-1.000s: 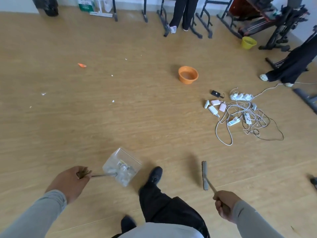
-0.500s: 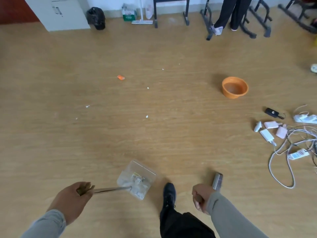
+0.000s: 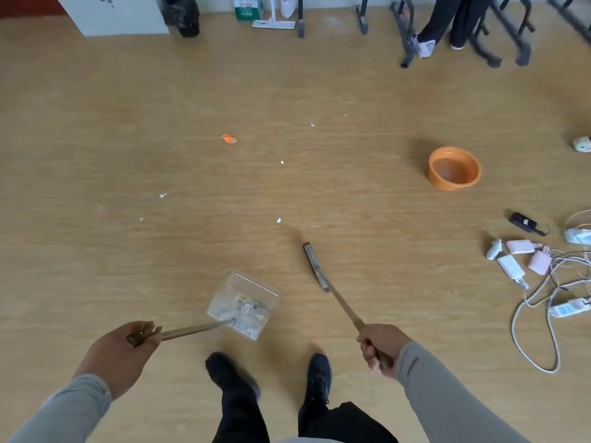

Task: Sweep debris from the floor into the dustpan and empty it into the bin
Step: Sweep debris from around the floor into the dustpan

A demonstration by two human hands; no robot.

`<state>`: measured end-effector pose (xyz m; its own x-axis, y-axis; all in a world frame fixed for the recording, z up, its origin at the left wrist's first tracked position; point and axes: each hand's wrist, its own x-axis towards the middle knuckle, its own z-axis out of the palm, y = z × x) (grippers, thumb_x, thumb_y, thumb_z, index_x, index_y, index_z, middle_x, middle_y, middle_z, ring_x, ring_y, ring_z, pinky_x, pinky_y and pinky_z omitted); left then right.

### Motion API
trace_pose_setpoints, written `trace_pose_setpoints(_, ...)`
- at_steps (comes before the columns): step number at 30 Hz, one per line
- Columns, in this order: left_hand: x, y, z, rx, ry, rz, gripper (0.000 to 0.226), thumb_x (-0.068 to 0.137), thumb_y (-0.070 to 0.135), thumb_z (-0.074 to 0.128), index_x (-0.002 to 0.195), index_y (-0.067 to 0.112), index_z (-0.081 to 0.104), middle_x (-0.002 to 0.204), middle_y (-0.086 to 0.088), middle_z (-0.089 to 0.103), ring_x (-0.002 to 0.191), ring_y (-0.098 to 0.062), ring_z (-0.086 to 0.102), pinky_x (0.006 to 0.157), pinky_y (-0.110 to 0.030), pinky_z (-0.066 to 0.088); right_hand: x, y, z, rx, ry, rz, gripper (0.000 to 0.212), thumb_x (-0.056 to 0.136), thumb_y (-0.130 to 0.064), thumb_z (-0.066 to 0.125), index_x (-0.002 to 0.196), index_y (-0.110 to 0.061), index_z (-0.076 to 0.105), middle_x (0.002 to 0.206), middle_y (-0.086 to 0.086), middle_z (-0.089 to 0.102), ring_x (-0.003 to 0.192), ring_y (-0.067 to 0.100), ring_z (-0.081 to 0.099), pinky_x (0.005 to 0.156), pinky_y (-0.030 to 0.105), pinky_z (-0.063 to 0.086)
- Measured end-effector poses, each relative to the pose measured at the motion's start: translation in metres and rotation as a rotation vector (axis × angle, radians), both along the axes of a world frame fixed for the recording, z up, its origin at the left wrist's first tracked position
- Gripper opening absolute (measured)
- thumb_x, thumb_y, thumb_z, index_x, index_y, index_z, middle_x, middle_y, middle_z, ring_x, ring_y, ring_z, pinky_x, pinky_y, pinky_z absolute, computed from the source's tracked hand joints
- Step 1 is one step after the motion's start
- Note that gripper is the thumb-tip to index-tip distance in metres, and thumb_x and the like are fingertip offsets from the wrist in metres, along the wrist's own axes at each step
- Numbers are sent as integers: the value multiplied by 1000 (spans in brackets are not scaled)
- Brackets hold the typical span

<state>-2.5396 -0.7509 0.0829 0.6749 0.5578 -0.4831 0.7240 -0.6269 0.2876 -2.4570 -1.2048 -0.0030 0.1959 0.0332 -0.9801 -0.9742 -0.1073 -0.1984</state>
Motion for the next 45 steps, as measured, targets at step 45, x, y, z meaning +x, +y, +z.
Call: trace_pose_setpoints(45, 284, 158, -138, -76, 228, -190, 24, 91, 42, 53, 114, 36, 60, 89, 12, 67, 77, -14, 64, 76, -32, 56, 288, 246, -55, -356, -94, 993, 68, 88, -1, 35, 149, -31, 32, 78, 4, 51, 56, 21, 36, 50, 29, 29)
